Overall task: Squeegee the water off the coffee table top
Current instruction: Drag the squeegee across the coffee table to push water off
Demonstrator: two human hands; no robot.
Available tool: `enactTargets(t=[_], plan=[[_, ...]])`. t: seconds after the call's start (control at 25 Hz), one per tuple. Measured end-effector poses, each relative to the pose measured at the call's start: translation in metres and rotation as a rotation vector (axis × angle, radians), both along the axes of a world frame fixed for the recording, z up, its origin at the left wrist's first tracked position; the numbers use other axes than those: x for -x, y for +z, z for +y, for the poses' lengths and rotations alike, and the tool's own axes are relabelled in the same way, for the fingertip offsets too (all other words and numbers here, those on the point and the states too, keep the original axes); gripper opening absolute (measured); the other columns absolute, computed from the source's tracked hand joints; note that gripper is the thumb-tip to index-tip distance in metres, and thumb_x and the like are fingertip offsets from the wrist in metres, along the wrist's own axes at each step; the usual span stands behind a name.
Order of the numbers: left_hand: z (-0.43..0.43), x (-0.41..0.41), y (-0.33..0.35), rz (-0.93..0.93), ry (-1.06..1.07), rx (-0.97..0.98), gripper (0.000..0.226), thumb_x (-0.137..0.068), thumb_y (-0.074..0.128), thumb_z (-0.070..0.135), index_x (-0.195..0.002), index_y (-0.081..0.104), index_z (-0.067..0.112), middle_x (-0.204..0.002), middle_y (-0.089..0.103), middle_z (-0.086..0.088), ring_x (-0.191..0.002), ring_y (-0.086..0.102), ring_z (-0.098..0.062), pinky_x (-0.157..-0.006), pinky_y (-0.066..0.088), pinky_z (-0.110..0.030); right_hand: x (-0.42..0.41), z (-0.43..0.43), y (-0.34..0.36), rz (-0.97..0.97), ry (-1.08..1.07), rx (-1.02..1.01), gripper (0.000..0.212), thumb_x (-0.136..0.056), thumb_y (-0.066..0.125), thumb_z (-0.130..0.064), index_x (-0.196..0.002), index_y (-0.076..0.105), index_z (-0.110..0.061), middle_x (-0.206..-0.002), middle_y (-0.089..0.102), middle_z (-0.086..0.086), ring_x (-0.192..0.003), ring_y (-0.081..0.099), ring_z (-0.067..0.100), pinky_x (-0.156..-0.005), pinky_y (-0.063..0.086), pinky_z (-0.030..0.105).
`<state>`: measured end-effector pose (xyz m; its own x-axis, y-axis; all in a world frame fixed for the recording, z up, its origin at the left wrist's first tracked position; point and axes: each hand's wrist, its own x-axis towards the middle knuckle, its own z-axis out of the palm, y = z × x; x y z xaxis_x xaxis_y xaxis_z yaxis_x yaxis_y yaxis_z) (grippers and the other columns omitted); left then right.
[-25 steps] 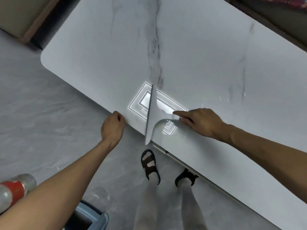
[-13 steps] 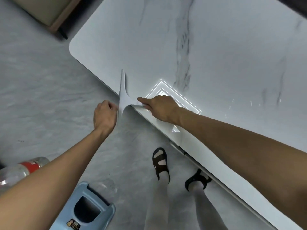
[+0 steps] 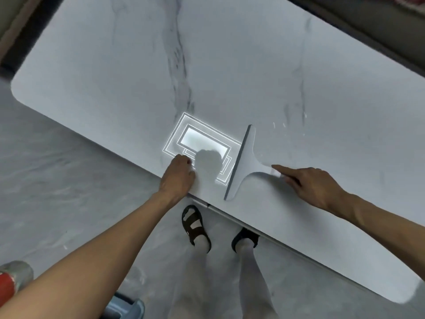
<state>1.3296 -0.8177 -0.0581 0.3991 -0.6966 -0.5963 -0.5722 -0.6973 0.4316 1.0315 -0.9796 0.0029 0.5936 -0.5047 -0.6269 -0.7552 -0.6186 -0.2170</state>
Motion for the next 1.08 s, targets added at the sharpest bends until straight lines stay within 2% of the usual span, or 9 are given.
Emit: enactTargets(t=[0.16,0.32,0.52,0.68,0.8,0.88,1.08], plan=[[0.000,0.020,-0.011,-0.104,-0.188,-0.067,0.037,-0.087,0.047,0.010,-0.123,0.048,0.000,-0.123,0.043,-0.017,-0.115,0.045,-0.030,-0.093,0.046,-0.040,0.060,-0.018,0.016,0.079,-0.062,0.055,0.042,-0.101,0.028,-0.043,-0.142,0.031,-0.054,-0.128,0.061,-0.022,-0.112,0.062,0.022,-0.082,0.048,0.034],[0.002,0.029,-0.005,-0.086,-0.132,-0.038,0.037,-0.088,0.046,0.008,-0.124,0.048,0.001,-0.126,0.047,-0.015,-0.113,0.051,-0.031,-0.091,0.046,-0.040,0.087,-0.030,0.032,0.173,-0.091,0.097,0.041,-0.100,0.025,-0.048,-0.140,0.031,-0.058,-0.129,0.063,-0.014,-0.114,0.060,0.023,-0.081,0.047,0.033],[0.009,0.041,0.000,-0.118,0.050,-0.008,0.034,-0.088,0.046,0.010,-0.122,0.049,0.010,-0.119,0.060,-0.009,-0.103,0.058,-0.029,-0.078,0.042,-0.032,0.033,-0.004,0.030,-0.040,0.095,0.007,0.042,-0.098,0.025,-0.055,-0.139,0.032,-0.059,-0.120,0.067,-0.010,-0.111,0.062,0.022,-0.080,0.044,0.033],[0.013,0.049,0.000,-0.134,0.121,-0.062,0.039,-0.090,0.048,0.010,-0.128,0.045,0.010,-0.118,0.063,-0.012,-0.103,0.061,-0.032,-0.079,0.045,-0.034,-0.019,0.039,-0.013,-0.113,0.306,-0.083,0.041,-0.102,0.026,-0.049,-0.141,0.033,-0.054,-0.110,0.068,0.001,-0.102,0.063,0.025,-0.072,0.036,0.030],[0.013,0.059,-0.002,-0.161,0.053,-0.052,0.040,-0.090,0.048,0.010,-0.130,0.044,0.009,-0.118,0.063,-0.011,-0.103,0.061,-0.031,-0.079,0.045,-0.032,-0.004,0.043,-0.029,-0.154,0.329,-0.034,0.041,-0.102,0.027,-0.047,-0.142,0.035,-0.050,-0.100,0.068,0.002,-0.091,0.065,0.025,-0.068,0.033,0.028],[0.010,0.073,-0.004,-0.138,-0.018,-0.043,0.039,-0.090,0.049,0.009,-0.128,0.045,0.008,-0.121,0.059,-0.010,-0.105,0.059,-0.030,-0.079,0.044,-0.032,0.030,0.028,-0.027,-0.130,0.304,-0.014,0.041,-0.102,0.026,-0.048,-0.142,0.035,-0.052,-0.099,0.068,0.000,-0.091,0.065,0.024,-0.068,0.036,0.029],[-0.008,0.105,-0.009,-0.128,-0.277,-0.193,0.043,-0.083,0.049,0.006,-0.125,0.046,0.004,-0.129,0.041,-0.020,-0.115,0.048,-0.035,-0.083,0.046,-0.037,0.128,-0.027,0.008,0.064,0.161,0.008,0.040,-0.101,0.026,-0.049,-0.139,0.033,-0.059,-0.101,0.068,-0.007,-0.097,0.064,0.018,-0.074,0.043,0.029]])
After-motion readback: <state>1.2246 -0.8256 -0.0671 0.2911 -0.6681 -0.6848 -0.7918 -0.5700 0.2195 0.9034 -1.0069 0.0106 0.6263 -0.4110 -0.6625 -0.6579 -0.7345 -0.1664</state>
